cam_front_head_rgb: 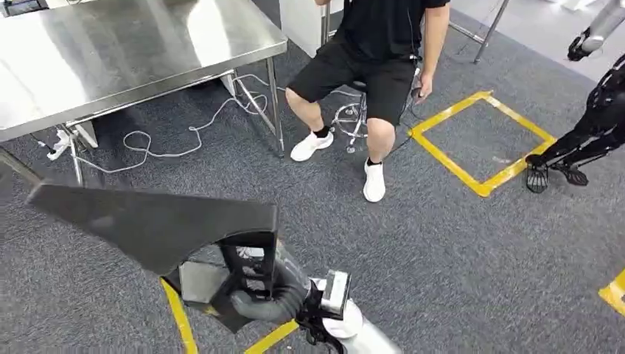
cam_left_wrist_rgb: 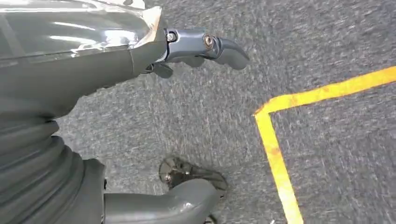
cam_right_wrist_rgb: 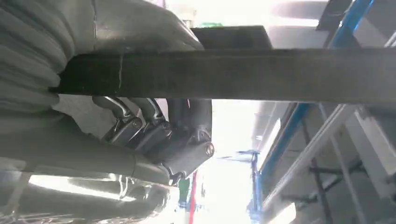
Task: Take the parts from the cabinet and place them on the table.
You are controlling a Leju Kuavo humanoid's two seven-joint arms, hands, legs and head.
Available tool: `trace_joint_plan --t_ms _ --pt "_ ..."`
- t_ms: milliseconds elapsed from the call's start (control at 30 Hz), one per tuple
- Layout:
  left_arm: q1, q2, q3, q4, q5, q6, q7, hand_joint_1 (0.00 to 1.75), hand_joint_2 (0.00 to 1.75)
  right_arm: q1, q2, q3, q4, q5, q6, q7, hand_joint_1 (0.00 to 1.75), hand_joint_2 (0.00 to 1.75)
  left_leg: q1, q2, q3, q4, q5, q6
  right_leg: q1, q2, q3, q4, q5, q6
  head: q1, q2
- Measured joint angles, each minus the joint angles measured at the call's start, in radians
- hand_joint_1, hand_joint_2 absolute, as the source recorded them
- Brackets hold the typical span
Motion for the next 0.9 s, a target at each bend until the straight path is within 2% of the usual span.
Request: trace_joint_plan --t_ms 33,67,100,133,167,200,233,267,300,333,367,400,433,533,567,600,633,667,700,733,767,800,833,867,900 --pt "0.001 0.000 0.002 0.000 0.000 0.000 0.000 0.00 1.75 0.000 0.001 -0.002 0.002 0.002 -0.003 0.000 1.75 1.75 0.002 -0.007 -0.001 -0.002 0.003 -0.005 0.001 -0.008 0.001 -0.001 0.001 -0.005 0.000 0.000" --pt "0.002 0.003 0.003 -0.001 0.000 0.000 0.000 0.00 1.75 -0.002 0.003 -0.002 0.003 0.003 -0.007 0.000 1.75 1.75 0.001 -0.006 -0.001 0.001 -0.002 -0.010 -0.014 -0.022 0.006 -0.010 0.007 -0.014 0.000 0.000" --pt "0.002 0.001 0.007 0.000 0.000 0.000 -0.001 0.00 1.75 -0.004 0.006 -0.003 0.007 0.008 -0.013 0.003 1.75 1.75 -0.004 0.059 -0.007 0.019 -0.012 -0.014 -0.012 -0.030 0.011 -0.013 0.006 -0.018 -0.001 0.000" --pt "-0.001 0.002 0.009 0.000 -0.001 0.000 -0.001 0.00 1.75 -0.004 0.009 -0.003 0.010 0.009 -0.018 0.005 1.75 1.75 -0.004 0.109 -0.032 0.071 -0.045 -0.021 -0.011 -0.044 0.014 -0.013 0.002 -0.029 -0.010 0.000" --pt "-0.004 0.003 0.010 0.000 -0.001 -0.003 -0.001 0.00 1.75 -0.004 0.009 -0.004 0.016 0.011 -0.023 0.005 1.75 1.75 0.001 0.131 -0.072 0.147 -0.085 -0.026 -0.008 -0.058 0.016 -0.013 -0.001 -0.032 -0.009 0.000" --pt "-0.005 0.003 0.010 0.000 -0.001 -0.007 -0.001 0.00 1.75 -0.004 0.009 -0.005 0.022 0.014 -0.028 0.008 1.75 1.75 0.003 0.140 -0.115 0.224 -0.117 -0.030 -0.005 -0.073 0.016 -0.013 -0.003 -0.035 -0.010 0.000" --pt "-0.004 0.003 0.010 0.000 -0.003 -0.011 -0.001 0.00 1.75 -0.004 0.009 -0.005 0.030 0.015 -0.029 0.010 1.75 1.75 0.006 0.142 -0.152 0.287 -0.135 -0.034 -0.003 -0.088 0.016 -0.013 -0.005 -0.037 -0.010 0.000" --pt "-0.002 0.004 0.011 0.000 -0.003 -0.012 -0.001 0.00 1.75 -0.004 0.009 -0.005 0.035 0.016 -0.030 0.011 1.75 1.75 0.008 0.142 -0.165 0.304 -0.128 -0.035 -0.002 -0.101 0.017 -0.013 -0.007 -0.038 -0.009 0.000" --pt "-0.001 0.006 0.011 0.000 -0.003 -0.013 -0.001 0.00 1.75 -0.004 0.009 -0.005 0.038 0.018 -0.030 0.013 1.75 1.75 0.009 0.143 -0.152 0.269 -0.097 -0.035 -0.001 -0.114 0.018 -0.013 -0.010 -0.036 -0.010 0.000" --pt "0.000 0.007 0.011 0.000 -0.003 -0.013 0.000 0.00 1.75 -0.004 0.010 -0.005 0.040 0.018 -0.030 0.014 1.75 1.75 0.009 0.148 -0.112 0.193 -0.053 -0.033 -0.001 -0.126 0.022 -0.013 -0.012 -0.034 -0.010 0.000" --pt "-0.001 0.010 0.012 0.000 -0.003 -0.013 -0.001 0.00 1.75 -0.005 0.010 -0.005 0.042 0.018 -0.030 0.014 1.75 1.75 0.008 0.165 -0.061 0.099 -0.011 -0.028 -0.001 -0.136 0.026 -0.013 -0.016 -0.031 -0.010 0.000" --pt "-0.003 0.011 0.012 -0.001 -0.003 -0.013 -0.001 0.00 1.75 -0.005 0.013 -0.006 0.043 0.017 -0.030 0.014 1.75 1.75 0.002 0.219 -0.008 0.011 0.013 -0.019 0.002 -0.145 0.033 -0.013 -0.019 -0.028 -0.010 0.000" --pt "-0.006 0.012 0.012 -0.001 -0.003 -0.014 0.000 0.00 1.75 -0.006 0.014 -0.006 0.044 0.017 -0.030 0.015 1.75 1.75 -0.003 0.232 -0.008 0.010 0.003 -0.016 0.010 -0.155 0.037 -0.015 -0.023 -0.022 -0.008 0.000" --pt "-0.008 0.014 0.012 -0.002 -0.003 -0.013 0.000 0.00 1.75 -0.010 0.020 -0.007 0.048 0.018 -0.035 0.015 1.75 1.75 -0.012 0.199 -0.011 0.005 0.001 0.000 0.005 -0.182 0.045 -0.021 -0.028 -0.006 -0.009 0.000" --pt "-0.006 0.014 0.013 -0.002 -0.003 -0.013 0.002 0.00 1.75 -0.013 0.021 -0.007 0.048 0.018 -0.041 0.013 1.75 1.75 -0.012 0.184 -0.002 -0.008 0.006 0.007 0.011 -0.196 0.057 -0.026 -0.031 0.002 -0.008 0.000" --pt "-0.003 0.012 0.013 -0.001 -0.003 -0.013 0.003 0.00 1.75 -0.016 0.023 -0.008 0.050 0.021 -0.047 0.010 1.75 1.75 0.002 0.171 0.014 -0.024 0.017 0.012 0.010 -0.158 0.048 -0.012 -0.039 0.008 -0.006 0.000" --pt "-0.005 0.010 0.013 -0.001 -0.003 -0.011 0.004 0.00 1.75 -0.021 0.023 -0.008 0.051 0.023 -0.053 0.006 1.75 1.75 0.001 0.160 0.017 -0.030 0.020 0.019 0.008 -0.108 0.036 0.028 -0.060 0.004 -0.005 0.000" --pt "-0.007 0.011 0.014 -0.002 -0.002 -0.011 0.004 0.00 1.75 -0.025 0.022 -0.010 0.051 0.025 -0.060 0.002 1.75 1.75 0.000 0.150 0.015 -0.030 0.022 0.022 0.004 -0.081 -0.002 0.100 -0.091 -0.004 -0.004 0.000" --pt "-0.009 0.011 0.015 -0.002 -0.001 -0.011 0.005 0.00 1.75 -0.024 0.019 -0.011 0.051 0.030 -0.066 0.001 1.75 1.75 0.000 0.134 0.014 -0.030 0.021 0.023 0.003 -0.069 -0.045 0.183 -0.123 -0.009 -0.003 0.000" --pt "-0.009 0.011 0.017 -0.002 0.001 -0.010 0.004 0.00 1.75 -0.022 0.017 -0.012 0.053 0.037 -0.073 0.001 1.75 1.75 0.000 0.117 0.014 -0.029 0.021 0.024 0.002 -0.065 -0.089 0.260 -0.148 -0.009 -0.003 0.000" --pt "-0.008 0.011 0.019 -0.002 0.001 -0.006 0.004 0.00 1.75 -0.022 0.014 -0.012 0.054 0.041 -0.082 0.001 1.75 1.75 -0.001 0.100 0.014 -0.028 0.020 0.024 0.001 -0.063 -0.115 0.298 -0.151 -0.003 -0.003 0.000" --pt "-0.006 0.010 0.023 -0.001 0.002 -0.001 0.004 0.00 1.75 -0.024 0.013 -0.012 0.054 0.048 -0.090 0.001 1.75 1.75 -0.001 0.084 0.015 -0.028 0.020 0.023 0.000 -0.062 -0.115 0.280 -0.133 0.008 -0.003 0.000" --pt "-0.005 0.007 0.026 -0.001 0.002 0.002 0.002 0.00 1.75 -0.026 0.013 -0.011 0.054 0.055 -0.100 0.001 1.75 1.75 0.000 0.067 0.015 -0.025 0.018 0.022 -0.001 -0.060 -0.091 0.216 -0.097 0.021 -0.003 0.000" --pt "-0.005 0.004 0.028 -0.001 0.002 0.002 0.002 0.00 1.75 -0.030 0.013 -0.011 0.053 0.060 -0.108 0.001 1.75 1.75 0.000 0.052 0.015 -0.021 0.016 0.019 -0.004 -0.053 -0.053 0.127 -0.054 0.032 -0.003 0.000" --pt "-0.005 0.003 0.029 -0.002 0.002 0.002 0.001 0.00 1.75 -0.034 0.013 -0.011 0.050 0.064 -0.116 0.001 1.75 1.75 0.000 0.037 0.014 -0.015 0.012 0.014 -0.010 -0.027 -0.013 0.035 -0.015 0.040 -0.002 0.000"
